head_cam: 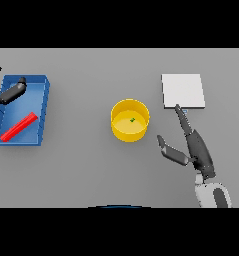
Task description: Pick up the red beaker and tilt it to pour out 1 green nut into yellow bowl. Pick up the yellow bowl and place it on the metallic measuring scale.
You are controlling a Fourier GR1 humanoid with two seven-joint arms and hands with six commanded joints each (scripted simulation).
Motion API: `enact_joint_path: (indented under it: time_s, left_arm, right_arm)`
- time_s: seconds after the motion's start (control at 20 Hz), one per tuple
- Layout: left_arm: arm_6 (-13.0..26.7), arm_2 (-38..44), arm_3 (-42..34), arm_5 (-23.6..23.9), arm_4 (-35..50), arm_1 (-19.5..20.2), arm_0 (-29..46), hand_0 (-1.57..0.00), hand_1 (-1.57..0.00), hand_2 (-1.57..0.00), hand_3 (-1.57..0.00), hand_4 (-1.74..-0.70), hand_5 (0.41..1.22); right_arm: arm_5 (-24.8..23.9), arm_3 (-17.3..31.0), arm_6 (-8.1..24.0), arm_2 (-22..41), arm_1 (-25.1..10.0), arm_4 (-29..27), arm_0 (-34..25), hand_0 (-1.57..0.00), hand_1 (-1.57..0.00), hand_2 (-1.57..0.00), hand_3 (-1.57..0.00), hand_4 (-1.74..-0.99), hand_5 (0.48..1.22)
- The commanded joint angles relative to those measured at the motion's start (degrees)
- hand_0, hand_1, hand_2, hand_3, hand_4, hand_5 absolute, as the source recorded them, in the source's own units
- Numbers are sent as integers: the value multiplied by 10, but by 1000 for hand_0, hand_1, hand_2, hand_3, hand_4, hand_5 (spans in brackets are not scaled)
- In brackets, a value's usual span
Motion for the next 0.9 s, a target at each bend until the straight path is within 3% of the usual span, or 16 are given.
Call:
enact_joint_path:
  time_s: [0.0,0.15,0.3,0.5,0.6,0.85]
  left_arm:
    - [-6,2,-1,2,3,-2,3,-20,-16,-16,-15,-779,693]
    - [-1,1,4,3,4,-9,-2,-10,-8,-8,-7,-790,707]
    - [-6,0,6,-2,7,-9,0,-5,-3,-4,-3,-795,709]
    - [-7,-3,10,-3,3,-12,-3,-1,-1,-1,-1,-793,716]
    - [-5,-6,16,-2,2,-18,-7,0,0,0,0,-795,721]
    - [-3,-6,9,-7,3,-12,-9,1,1,1,1,-799,720]
  right_arm:
    - [8,4,-4,3,-16,11,-11,1,1,1,1,-1202,709]
    - [47,15,27,23,-50,40,-65,1,1,1,1,-1255,700]
    - [71,25,47,58,-94,110,-110,1,1,1,1,-1282,677]
    - [112,55,28,117,-137,188,-181,1,1,1,1,-1276,666]
    - [135,71,19,130,-146,198,-216,1,1,1,1,-1269,662]
    - [177,125,6,169,-143,219,-282,1,1,1,1,-1276,670]
